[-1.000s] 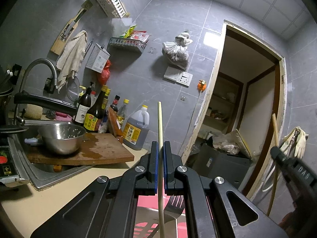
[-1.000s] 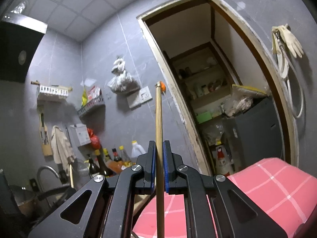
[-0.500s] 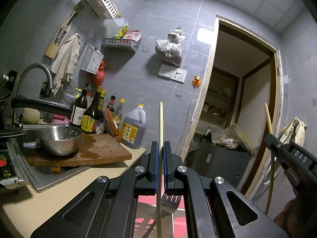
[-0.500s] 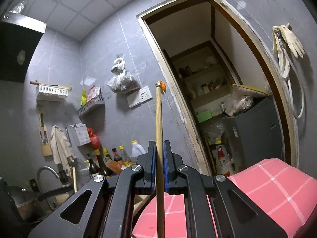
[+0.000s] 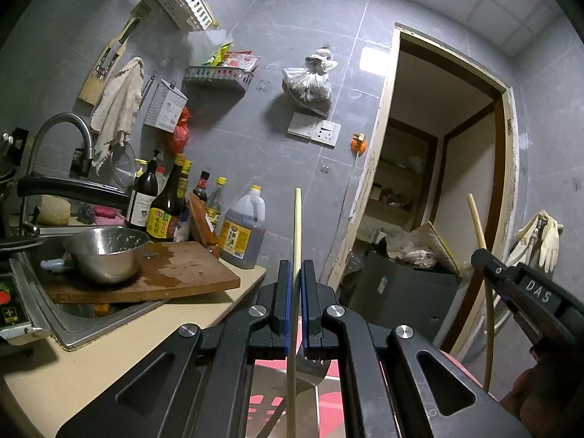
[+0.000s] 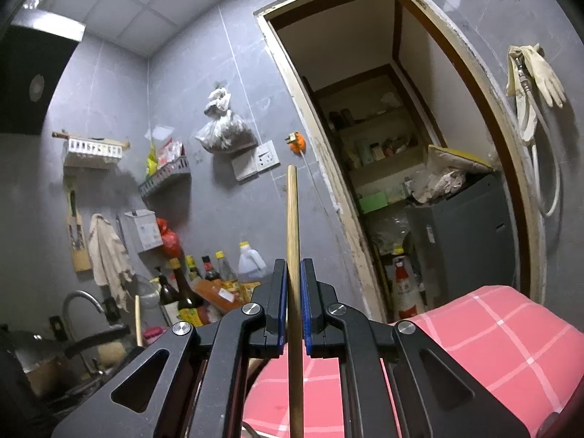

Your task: Organize utensils

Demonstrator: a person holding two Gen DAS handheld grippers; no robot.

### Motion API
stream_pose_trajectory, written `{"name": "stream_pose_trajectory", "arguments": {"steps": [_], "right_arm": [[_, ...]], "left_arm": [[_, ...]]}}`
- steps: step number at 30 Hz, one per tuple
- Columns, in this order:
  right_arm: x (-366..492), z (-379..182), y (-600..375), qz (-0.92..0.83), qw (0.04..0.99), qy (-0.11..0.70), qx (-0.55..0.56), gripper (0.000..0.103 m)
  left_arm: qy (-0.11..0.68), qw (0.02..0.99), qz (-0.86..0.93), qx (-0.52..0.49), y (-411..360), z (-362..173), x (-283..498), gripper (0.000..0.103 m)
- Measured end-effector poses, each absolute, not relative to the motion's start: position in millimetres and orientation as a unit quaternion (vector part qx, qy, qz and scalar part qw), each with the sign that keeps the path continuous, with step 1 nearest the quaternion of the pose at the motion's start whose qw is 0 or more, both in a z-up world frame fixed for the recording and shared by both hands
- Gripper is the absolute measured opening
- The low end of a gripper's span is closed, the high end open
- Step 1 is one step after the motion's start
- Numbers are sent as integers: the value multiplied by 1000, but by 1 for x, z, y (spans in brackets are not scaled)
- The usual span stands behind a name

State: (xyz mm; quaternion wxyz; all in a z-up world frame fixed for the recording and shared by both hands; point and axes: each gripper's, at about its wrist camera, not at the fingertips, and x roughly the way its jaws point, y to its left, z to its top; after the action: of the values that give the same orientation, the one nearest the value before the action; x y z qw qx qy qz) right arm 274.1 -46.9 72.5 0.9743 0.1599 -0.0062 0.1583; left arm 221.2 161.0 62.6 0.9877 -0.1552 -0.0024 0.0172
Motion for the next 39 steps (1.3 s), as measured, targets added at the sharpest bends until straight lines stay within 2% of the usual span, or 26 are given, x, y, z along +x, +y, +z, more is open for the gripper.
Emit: {"name": "stream_pose_trajectory", "arguments": {"steps": [23,28,39], "right_arm": [[274,86,-54,176,963,-15,203,6],[269,96,-50,176,964,-34,197,6],[268,78,-43,178,970,-6,166,7]], "left_arm": [[1,987,12,-159,160,59,220,3],[1,987,11,-159,159,58,220,3],[8,988,2,-157,159,57,223,3]]}}
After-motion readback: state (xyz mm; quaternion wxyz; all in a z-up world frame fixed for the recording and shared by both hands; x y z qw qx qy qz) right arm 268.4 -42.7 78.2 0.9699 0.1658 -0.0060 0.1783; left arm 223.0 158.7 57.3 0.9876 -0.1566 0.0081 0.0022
